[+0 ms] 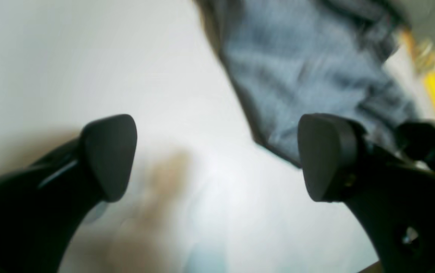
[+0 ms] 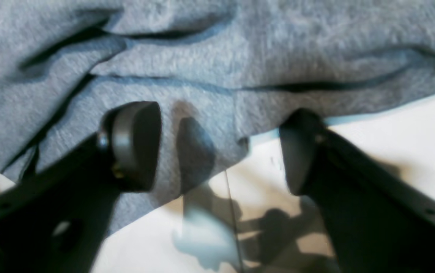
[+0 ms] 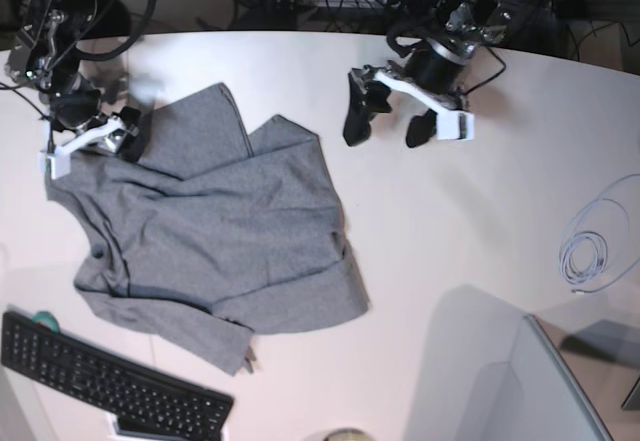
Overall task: Layout the t-shirt on the table in an organized manner, then fold the t-shirt properly
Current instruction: 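Grasp the shirt edge with the left gripper and pull it away from the right gripper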
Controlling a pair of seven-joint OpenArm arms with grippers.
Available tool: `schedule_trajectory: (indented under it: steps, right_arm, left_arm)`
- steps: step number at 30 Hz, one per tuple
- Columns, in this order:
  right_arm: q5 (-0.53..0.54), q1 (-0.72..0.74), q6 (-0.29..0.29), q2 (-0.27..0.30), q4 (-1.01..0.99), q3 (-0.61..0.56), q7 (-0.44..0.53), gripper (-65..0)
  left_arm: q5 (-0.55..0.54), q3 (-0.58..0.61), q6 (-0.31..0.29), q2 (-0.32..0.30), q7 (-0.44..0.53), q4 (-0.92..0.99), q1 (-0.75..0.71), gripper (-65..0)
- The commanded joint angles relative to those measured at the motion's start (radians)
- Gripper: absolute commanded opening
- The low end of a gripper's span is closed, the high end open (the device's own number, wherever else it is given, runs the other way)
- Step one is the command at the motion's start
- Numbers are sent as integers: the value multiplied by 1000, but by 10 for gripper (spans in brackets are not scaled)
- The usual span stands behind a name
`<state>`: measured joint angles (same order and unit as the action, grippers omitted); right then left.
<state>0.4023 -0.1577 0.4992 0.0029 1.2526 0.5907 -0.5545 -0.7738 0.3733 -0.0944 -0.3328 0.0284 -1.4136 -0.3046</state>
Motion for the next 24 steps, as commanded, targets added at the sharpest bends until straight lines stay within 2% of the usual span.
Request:
schedule_trajectory:
  steps: [1,6,7,10,13,15,18,19,21,24]
  right_arm:
    - [-21,-3,20,-2,-12,-2,-52,-305]
    - [-23,-3,40,3,-15,-2,-54,-632]
    - [-23,-3,42,4,-15,-2,-54,-650]
    - [-23,-7,43,4,-7,-2,-54,-633]
    - [-24,-9,45,4,-6,-2,-54,-650]
    - [-24,-9,45,6,-4,-2,-54,-650]
    - [-24,-6,46,6,-4,-4,-54,-650]
    - [-24,-4,46,6,-4,-4,-54,-650]
    - [-24,-3,46,6,11,-8,-54,-650]
    - [-24,-16,45,6,101,-85,-54,-650]
  left_arm:
    - [0,20,-14,11,9,1,26,0]
    - [0,135,-14,50,-3,104,130,0]
    - [0,157,-14,56,-3,122,150,0]
    - [0,221,-14,80,-5,188,200,0]
    - [0,257,-14,100,-5,245,235,0]
    - [0,258,-14,103,1,270,247,-171]
    - [0,258,-9,96,8,277,264,-563]
    - [0,255,-9,91,8,277,270,-650]
    - [0,223,-9,68,8,274,276,-650]
    - [0,120,-9,22,-3,208,269,-650]
